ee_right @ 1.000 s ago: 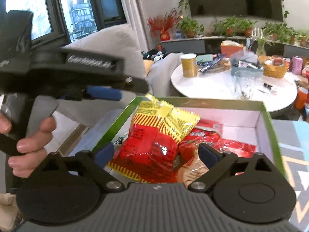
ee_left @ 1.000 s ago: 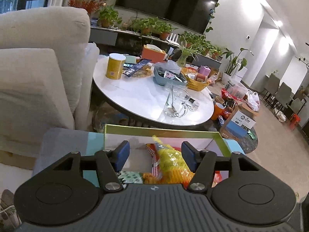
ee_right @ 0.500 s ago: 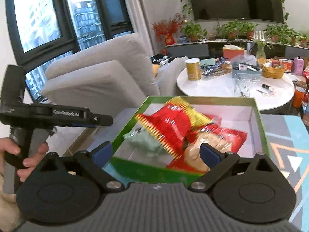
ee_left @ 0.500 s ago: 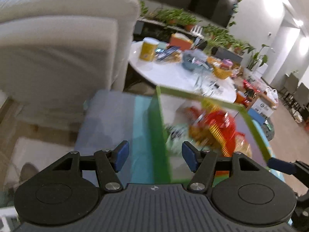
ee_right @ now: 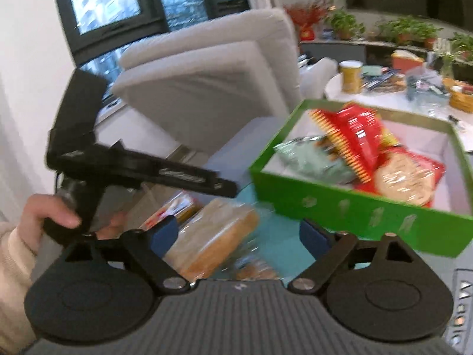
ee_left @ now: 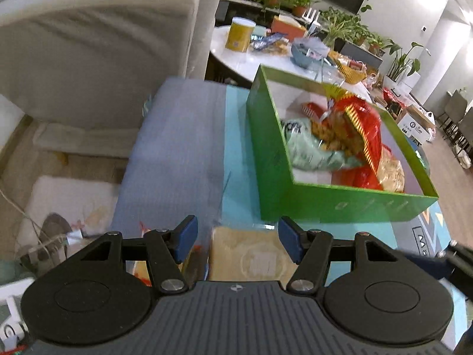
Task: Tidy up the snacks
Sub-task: 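Move the right gripper to the bagged bread loaf beside the box, then close the right gripper on the bread bag and lift it toward the box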
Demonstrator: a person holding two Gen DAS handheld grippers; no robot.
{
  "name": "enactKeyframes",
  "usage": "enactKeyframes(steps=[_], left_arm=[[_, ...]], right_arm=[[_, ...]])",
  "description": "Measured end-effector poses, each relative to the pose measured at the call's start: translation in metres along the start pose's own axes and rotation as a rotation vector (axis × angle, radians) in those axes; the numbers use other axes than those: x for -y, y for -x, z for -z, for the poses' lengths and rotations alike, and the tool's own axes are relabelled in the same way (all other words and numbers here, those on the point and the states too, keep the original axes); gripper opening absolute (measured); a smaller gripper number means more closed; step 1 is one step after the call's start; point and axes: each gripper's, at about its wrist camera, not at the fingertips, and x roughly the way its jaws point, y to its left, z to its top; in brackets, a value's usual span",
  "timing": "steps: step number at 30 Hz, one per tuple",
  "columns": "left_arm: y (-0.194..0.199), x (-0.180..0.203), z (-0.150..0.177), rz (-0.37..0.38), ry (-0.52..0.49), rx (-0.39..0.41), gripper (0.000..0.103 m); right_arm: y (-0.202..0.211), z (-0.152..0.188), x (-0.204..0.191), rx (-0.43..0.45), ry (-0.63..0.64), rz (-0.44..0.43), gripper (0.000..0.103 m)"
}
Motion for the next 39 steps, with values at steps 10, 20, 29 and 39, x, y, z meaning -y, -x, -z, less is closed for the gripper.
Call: enactKeyframes(steps=[10, 20, 29, 39], left_arm=[[-0.019, -0.009, 0.003, 0.056, 0.031, -0.057, 0.060], [-0.024, -0.010, 0.007, 0.091, 0.000, -0.059, 0.066], [-0.024, -0.011, 0.006, 0.120, -0.041, -0.070, 0.063], [-0.022, -0.029, 0.005, 0.169, 0.036, -0.093, 0.049]], right_arm=[[-0.028, 0.018, -0.018, -0.092, -0.012, -0.071, 0.074], [-0.057, 0.016, -0.021, -0.145, -0.037, -0.082, 0.074], [-0.068, 0.017, -0.024, -0.163, -0.002, -0.084, 0.077], [-0.080, 0.016, -0.026, -0.152, 0.042, -0.058, 0.078]])
